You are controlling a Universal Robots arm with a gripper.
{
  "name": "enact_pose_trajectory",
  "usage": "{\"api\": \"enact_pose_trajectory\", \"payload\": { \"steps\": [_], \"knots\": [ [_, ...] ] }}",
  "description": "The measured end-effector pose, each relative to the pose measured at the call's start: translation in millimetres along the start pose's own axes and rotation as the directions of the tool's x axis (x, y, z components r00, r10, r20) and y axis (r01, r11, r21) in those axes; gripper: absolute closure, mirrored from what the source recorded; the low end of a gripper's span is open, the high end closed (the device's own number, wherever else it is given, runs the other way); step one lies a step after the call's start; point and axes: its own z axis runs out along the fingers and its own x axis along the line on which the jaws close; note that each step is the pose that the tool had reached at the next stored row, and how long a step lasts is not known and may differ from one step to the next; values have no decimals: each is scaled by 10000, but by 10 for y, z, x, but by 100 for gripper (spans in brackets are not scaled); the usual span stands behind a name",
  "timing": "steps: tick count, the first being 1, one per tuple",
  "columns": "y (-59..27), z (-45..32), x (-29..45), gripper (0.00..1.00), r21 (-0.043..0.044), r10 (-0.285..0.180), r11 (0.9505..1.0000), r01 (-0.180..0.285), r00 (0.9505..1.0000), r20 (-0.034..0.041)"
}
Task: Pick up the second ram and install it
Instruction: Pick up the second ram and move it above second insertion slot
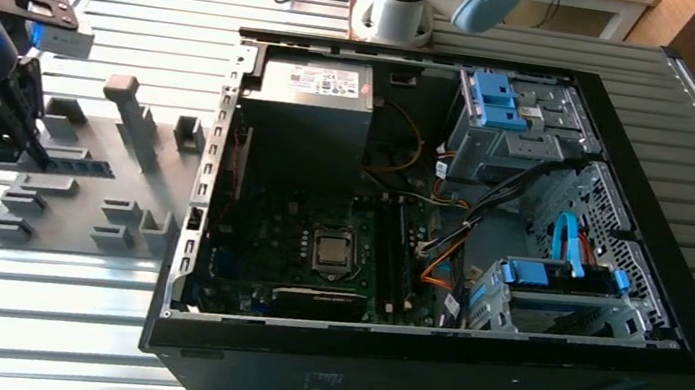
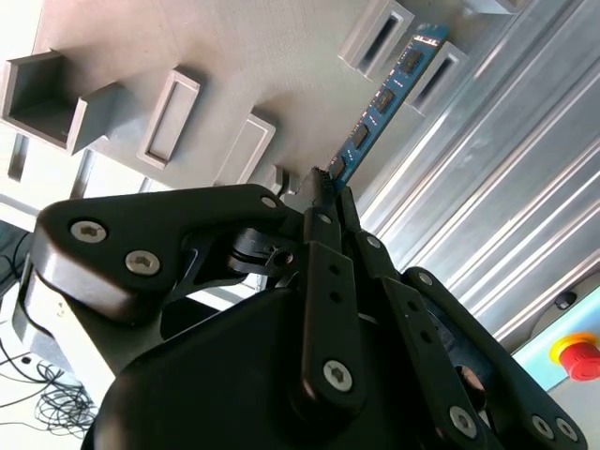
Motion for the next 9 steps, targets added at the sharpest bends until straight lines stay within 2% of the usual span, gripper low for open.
{"api": "enact_pose_trajectory", "payload": {
  "steps": [9],
  "knots": [
    [0,-107,1,86,-1,0,10000,0,10000,0]
  ]
}}
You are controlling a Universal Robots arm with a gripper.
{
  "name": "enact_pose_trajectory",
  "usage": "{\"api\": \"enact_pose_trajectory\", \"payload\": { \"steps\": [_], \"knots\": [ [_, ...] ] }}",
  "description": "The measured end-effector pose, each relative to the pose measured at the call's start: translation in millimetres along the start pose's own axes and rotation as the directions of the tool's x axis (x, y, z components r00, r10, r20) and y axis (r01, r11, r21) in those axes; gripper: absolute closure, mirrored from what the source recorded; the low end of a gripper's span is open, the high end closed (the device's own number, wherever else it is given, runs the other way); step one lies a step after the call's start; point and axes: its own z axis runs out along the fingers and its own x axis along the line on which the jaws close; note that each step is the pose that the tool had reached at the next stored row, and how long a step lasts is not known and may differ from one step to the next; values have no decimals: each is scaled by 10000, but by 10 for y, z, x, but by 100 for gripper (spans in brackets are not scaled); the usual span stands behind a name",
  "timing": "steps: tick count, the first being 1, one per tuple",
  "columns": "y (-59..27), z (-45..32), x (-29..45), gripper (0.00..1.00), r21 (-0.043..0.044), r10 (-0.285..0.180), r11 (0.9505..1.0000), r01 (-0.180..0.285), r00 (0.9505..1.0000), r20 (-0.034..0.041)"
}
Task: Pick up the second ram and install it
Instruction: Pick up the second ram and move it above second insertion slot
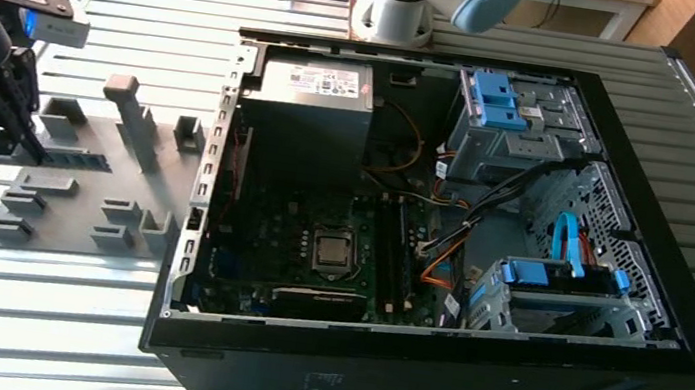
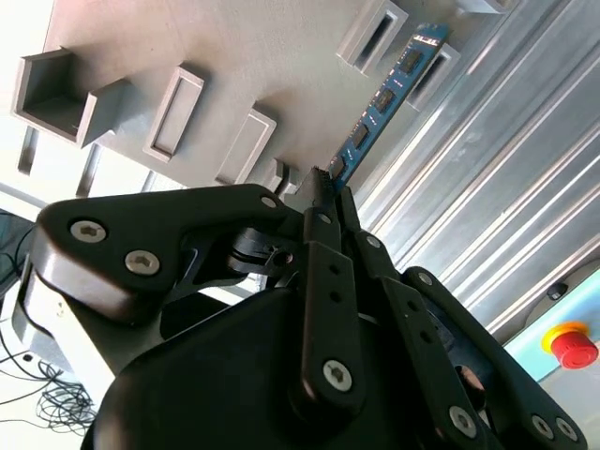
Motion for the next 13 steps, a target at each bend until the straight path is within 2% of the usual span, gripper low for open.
{"api": "enact_pose_trajectory", "payload": {
  "steps": [5,13],
  "knots": [
    [0,-81,1,86,1,0,10000,0,10000,0],
    [-1,-260,2,86,-1,0,10000,0,10000,-1]
  ]
}}
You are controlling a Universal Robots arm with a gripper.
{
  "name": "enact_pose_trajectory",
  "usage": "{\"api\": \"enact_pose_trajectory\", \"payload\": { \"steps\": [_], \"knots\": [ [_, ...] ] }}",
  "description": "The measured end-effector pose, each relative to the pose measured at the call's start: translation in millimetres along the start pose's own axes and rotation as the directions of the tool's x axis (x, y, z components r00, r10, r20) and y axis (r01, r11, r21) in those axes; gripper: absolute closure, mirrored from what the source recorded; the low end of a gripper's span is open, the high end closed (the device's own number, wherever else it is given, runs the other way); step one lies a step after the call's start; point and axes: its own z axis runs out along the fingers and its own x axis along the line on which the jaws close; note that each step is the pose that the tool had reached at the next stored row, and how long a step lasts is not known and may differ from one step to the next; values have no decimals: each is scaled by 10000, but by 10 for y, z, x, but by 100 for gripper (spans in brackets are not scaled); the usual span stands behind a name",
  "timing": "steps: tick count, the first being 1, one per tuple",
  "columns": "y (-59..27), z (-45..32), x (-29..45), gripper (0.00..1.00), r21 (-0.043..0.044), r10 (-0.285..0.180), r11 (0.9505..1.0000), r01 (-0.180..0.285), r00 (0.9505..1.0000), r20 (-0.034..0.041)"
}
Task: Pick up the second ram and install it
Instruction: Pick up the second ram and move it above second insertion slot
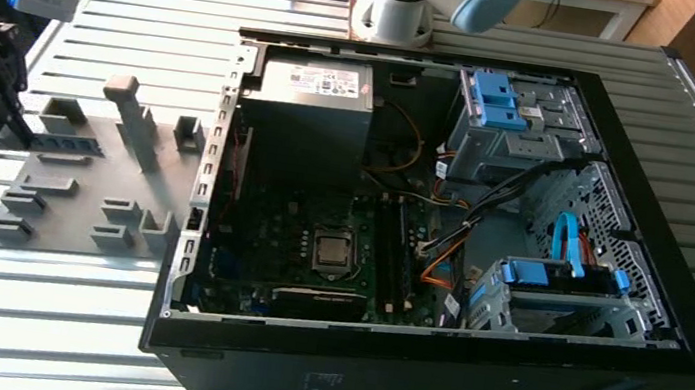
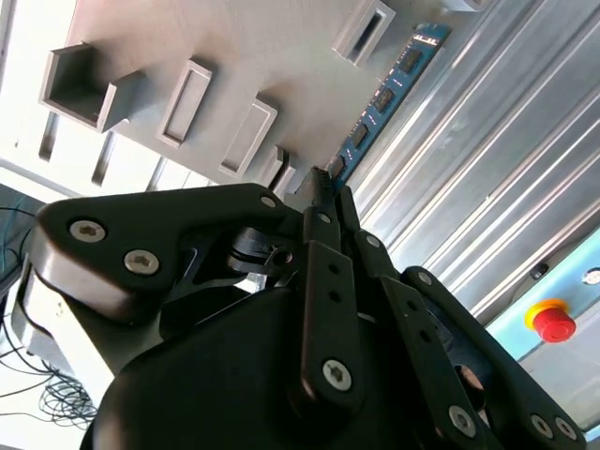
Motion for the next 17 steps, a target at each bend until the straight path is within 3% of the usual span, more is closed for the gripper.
{"api": "enact_pose_trajectory", "payload": {
  "steps": [17],
  "knots": [
    [-1,-370,3,86,1,0,10000,0,10000,0]
  ]
}}
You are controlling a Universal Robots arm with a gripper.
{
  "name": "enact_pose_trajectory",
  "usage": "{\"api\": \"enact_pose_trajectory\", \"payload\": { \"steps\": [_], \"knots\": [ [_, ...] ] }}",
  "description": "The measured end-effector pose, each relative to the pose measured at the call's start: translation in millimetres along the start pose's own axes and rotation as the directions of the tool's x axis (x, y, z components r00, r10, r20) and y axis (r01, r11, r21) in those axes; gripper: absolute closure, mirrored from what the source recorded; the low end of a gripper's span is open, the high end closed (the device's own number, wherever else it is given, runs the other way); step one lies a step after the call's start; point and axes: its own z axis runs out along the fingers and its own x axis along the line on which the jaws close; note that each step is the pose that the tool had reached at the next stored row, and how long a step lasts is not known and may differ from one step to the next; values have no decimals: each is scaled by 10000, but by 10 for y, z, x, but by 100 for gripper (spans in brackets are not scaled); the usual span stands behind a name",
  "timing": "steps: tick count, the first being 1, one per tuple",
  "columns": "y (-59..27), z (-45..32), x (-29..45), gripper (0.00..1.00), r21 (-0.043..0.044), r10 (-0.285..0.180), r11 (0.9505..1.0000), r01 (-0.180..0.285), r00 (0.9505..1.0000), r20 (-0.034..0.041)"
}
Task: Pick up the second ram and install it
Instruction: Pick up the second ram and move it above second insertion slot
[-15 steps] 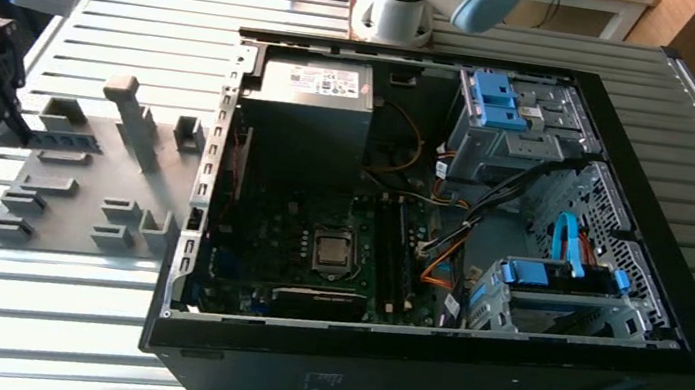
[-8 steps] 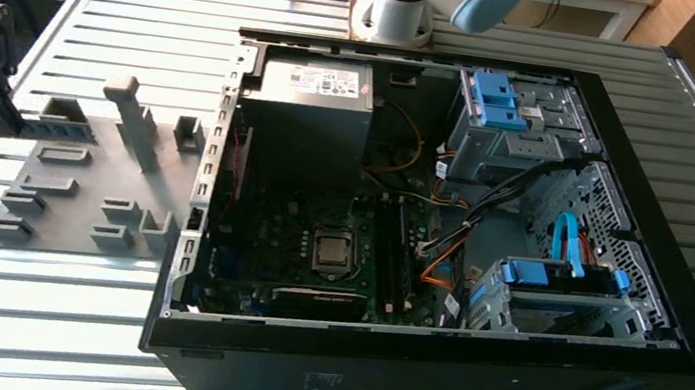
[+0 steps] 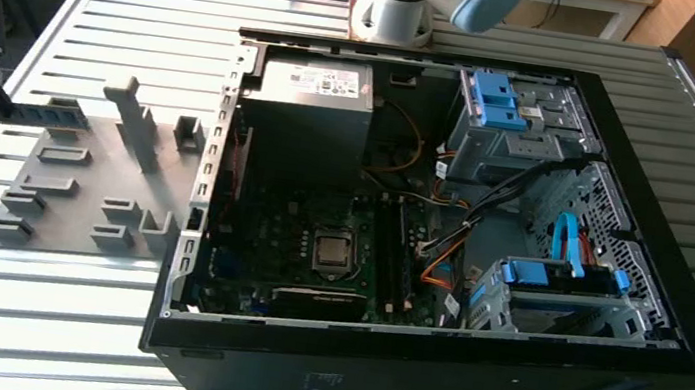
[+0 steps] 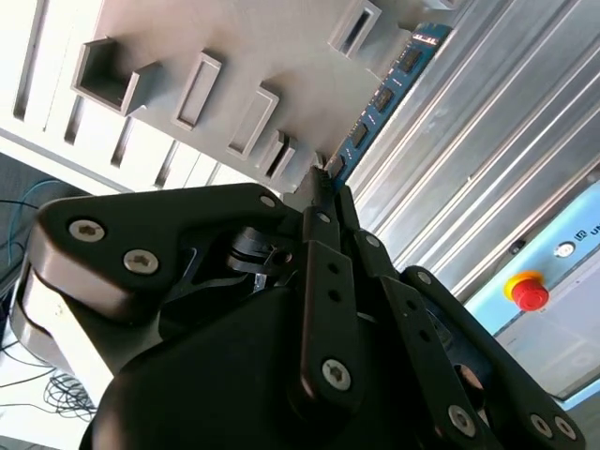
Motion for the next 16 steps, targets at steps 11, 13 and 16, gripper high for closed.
{"api": "enact_pose_trajectory", "payload": {
  "steps": [11,13,16],
  "knots": [
    [0,-218,0,86,2,0,10000,0,10000,42],
    [0,-258,0,86,1,0,10000,0,10000,42],
    [0,-332,1,86,2,0,10000,0,10000,42]
  ]
}}
